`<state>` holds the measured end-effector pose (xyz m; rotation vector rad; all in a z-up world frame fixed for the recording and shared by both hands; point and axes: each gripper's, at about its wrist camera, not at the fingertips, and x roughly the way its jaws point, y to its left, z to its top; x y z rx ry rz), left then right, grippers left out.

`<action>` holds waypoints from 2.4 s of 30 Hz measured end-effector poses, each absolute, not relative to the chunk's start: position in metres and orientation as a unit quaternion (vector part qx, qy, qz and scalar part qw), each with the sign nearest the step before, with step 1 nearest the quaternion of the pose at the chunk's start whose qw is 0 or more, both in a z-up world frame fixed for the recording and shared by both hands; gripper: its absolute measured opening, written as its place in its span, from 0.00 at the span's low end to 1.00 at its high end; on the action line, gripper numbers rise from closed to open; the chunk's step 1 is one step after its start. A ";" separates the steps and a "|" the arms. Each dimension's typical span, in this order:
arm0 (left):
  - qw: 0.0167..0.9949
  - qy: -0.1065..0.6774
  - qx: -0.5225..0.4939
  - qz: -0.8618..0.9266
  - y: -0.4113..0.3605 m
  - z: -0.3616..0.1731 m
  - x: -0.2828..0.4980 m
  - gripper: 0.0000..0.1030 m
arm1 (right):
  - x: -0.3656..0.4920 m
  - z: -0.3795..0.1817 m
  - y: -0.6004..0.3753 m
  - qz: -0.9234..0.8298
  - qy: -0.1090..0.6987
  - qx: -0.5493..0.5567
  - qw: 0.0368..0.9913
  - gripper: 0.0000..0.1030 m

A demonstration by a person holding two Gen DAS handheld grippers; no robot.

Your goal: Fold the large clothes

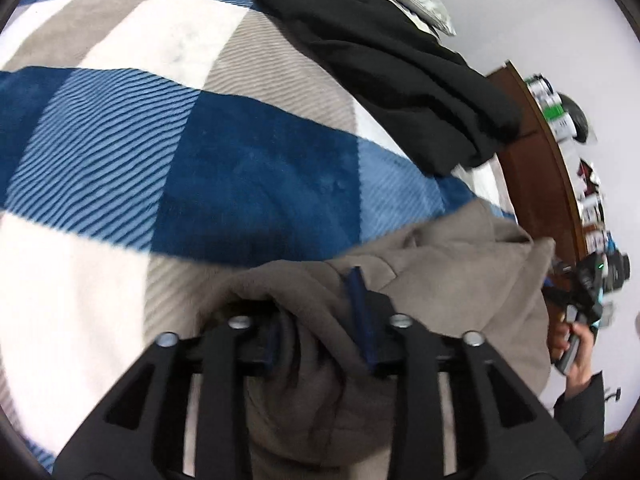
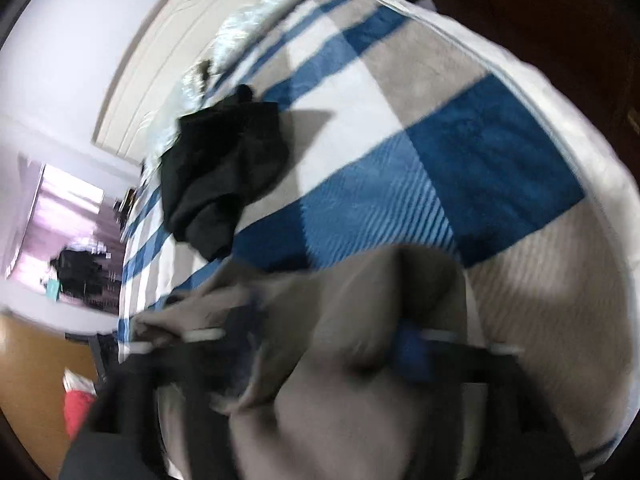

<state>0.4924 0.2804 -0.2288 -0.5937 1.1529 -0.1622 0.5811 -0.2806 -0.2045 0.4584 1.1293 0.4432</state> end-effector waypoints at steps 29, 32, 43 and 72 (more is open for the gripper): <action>0.860 0.476 -0.147 -0.109 0.182 -0.204 0.335 0.94 | 0.518 -0.244 -0.146 0.174 0.569 0.230 0.770 0.05; 0.866 0.473 -0.125 -0.104 0.178 -0.208 0.332 0.94 | 0.519 -0.203 -0.150 0.203 0.523 0.251 0.789 0.05; 0.875 0.463 -0.124 -0.074 0.182 -0.227 0.327 0.94 | 0.600 -0.122 -0.130 0.205 0.473 0.212 0.830 0.04; 0.904 0.406 -0.090 -0.100 0.118 -0.183 0.326 0.94 | 0.547 -0.189 -0.055 0.306 0.586 0.199 0.723 0.94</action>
